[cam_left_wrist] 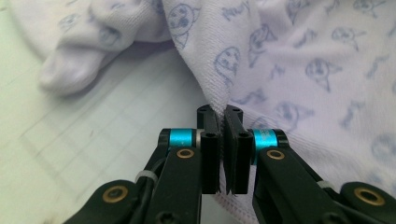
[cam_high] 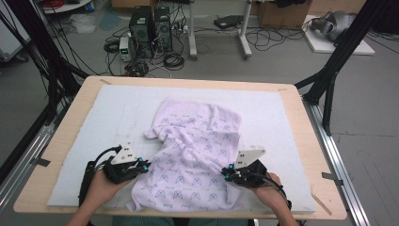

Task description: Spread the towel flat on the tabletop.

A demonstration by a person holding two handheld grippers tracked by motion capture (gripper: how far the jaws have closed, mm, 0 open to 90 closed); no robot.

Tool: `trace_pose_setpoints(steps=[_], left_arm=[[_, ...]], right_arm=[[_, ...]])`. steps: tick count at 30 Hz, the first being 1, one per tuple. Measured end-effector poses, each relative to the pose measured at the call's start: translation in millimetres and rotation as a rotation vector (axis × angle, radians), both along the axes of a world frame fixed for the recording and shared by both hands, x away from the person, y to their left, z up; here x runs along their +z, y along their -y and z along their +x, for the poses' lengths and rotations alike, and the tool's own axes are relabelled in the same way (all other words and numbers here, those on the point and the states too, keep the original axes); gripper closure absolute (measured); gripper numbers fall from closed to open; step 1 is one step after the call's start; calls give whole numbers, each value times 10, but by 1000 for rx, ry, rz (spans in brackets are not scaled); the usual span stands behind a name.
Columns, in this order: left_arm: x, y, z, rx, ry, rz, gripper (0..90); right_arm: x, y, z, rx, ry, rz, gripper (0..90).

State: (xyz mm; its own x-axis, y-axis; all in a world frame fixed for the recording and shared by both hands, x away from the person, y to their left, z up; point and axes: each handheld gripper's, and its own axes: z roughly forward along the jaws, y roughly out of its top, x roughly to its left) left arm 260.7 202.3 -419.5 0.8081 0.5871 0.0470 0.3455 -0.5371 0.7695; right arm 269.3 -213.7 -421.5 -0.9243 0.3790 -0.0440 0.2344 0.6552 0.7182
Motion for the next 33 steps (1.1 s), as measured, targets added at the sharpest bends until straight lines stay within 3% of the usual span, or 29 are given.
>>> trace_pose_setpoints(steps=[3,7,9,11,13,18,20,23,24,25,27,33], left_arm=[[43,-117,-181,1,11,-2,858],[156,-196,-379,-28,3,-61,848],[210,-193,-420,-42,5,-62,745],[246,-170,-390,-49,12,-60,611],[240,-119,-299,-56,1,-57,569],[29,81,-20,-66,-47,-31,521],[-61,156,45,-76,-70,-13,550],[-143,229,40,-105,-71,27,808],[-151,232,25,-104,-68,27,842],[-145,218,9,-94,-61,22,849],[-108,156,-22,-78,-53,11,853],[97,-72,-216,-76,-34,-57,841]], right_arm=[[53,-7,-124,27,1,5,840],[169,-14,-298,81,-1,20,830],[277,26,-359,107,-1,88,799],[379,60,-361,79,29,113,747],[402,53,-283,56,46,88,681],[182,-98,-30,43,-4,19,537],[58,-161,34,40,-32,-6,533],[-99,-214,62,52,-63,-37,611],[-136,-217,53,58,-70,-40,657],[-141,-203,34,64,-66,-25,739],[-118,-171,10,70,-54,-29,803],[-43,-115,-61,92,-45,-32,827]])
